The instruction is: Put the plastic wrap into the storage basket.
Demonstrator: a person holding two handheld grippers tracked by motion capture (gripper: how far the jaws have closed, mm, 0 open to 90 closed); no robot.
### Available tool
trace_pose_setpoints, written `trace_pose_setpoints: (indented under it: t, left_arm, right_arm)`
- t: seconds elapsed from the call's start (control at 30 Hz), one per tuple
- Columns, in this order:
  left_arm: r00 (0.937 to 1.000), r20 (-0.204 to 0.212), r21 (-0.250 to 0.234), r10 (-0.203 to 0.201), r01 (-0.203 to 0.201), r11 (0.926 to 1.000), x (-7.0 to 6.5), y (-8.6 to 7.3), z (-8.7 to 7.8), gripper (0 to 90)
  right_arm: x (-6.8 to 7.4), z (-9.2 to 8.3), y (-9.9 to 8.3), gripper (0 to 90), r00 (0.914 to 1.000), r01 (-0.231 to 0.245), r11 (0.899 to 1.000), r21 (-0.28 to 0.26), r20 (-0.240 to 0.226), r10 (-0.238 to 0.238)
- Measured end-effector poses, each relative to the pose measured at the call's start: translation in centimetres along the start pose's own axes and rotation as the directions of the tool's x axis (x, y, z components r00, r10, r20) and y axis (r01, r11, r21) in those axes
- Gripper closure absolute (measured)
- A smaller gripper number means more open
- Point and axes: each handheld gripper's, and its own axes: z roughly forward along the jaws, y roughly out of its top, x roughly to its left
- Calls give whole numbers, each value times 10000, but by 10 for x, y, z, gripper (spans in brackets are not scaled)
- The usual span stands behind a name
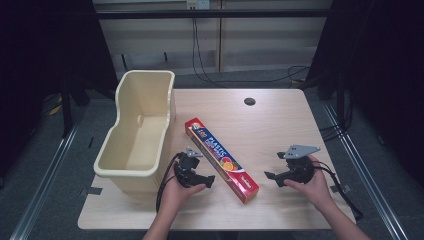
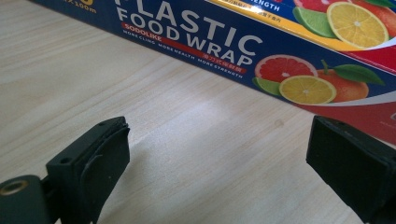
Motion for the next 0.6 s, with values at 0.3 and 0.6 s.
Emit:
trace_pose_setpoints:
  t: [0.3,0.6]
  left_arm:
    - [10000,-11,74,-52,52,10000,1,0,0,57]
    - [10000,13,74,-82,82,9999,1,1,-2,57]
  right_arm:
    - [4,-1,0,527,9991,-38,9987,-504,-415,18]
    - [16,-1,1,900,9954,329,9986,-418,-890,-365]
